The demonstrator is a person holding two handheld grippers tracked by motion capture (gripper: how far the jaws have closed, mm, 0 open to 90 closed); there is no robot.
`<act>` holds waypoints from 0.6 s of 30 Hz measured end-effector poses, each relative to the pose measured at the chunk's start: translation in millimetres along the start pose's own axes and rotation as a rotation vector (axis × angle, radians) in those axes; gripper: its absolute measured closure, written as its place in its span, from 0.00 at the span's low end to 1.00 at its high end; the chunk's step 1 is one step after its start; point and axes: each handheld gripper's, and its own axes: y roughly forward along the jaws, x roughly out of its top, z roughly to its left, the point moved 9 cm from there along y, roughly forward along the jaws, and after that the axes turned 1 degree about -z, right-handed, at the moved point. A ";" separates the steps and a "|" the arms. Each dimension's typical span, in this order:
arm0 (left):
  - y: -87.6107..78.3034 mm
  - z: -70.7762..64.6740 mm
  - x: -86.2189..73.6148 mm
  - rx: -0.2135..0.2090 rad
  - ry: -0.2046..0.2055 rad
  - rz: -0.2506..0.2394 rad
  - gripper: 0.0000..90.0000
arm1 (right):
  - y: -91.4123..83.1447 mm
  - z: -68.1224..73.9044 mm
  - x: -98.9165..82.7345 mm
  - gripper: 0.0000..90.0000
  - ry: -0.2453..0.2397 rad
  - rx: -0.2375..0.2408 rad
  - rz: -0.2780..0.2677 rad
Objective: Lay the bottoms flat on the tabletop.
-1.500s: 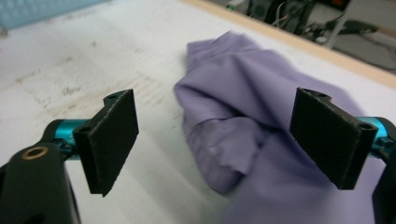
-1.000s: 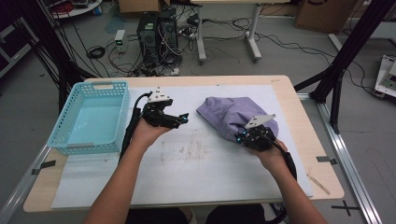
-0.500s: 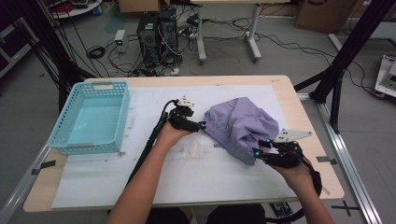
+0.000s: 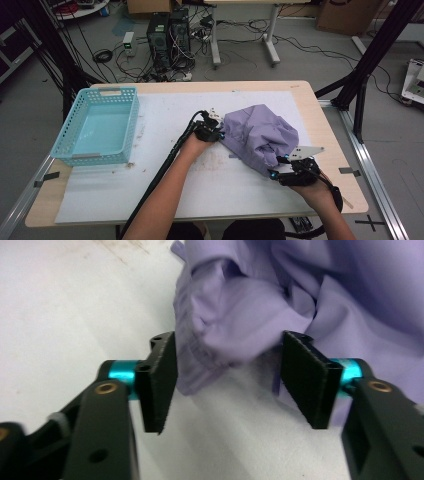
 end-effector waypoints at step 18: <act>-155.9 6.3 36.1 -0.048 -0.074 -0.426 0.93 | -52.2 6.6 62.6 0.94 -0.102 0.023 -0.215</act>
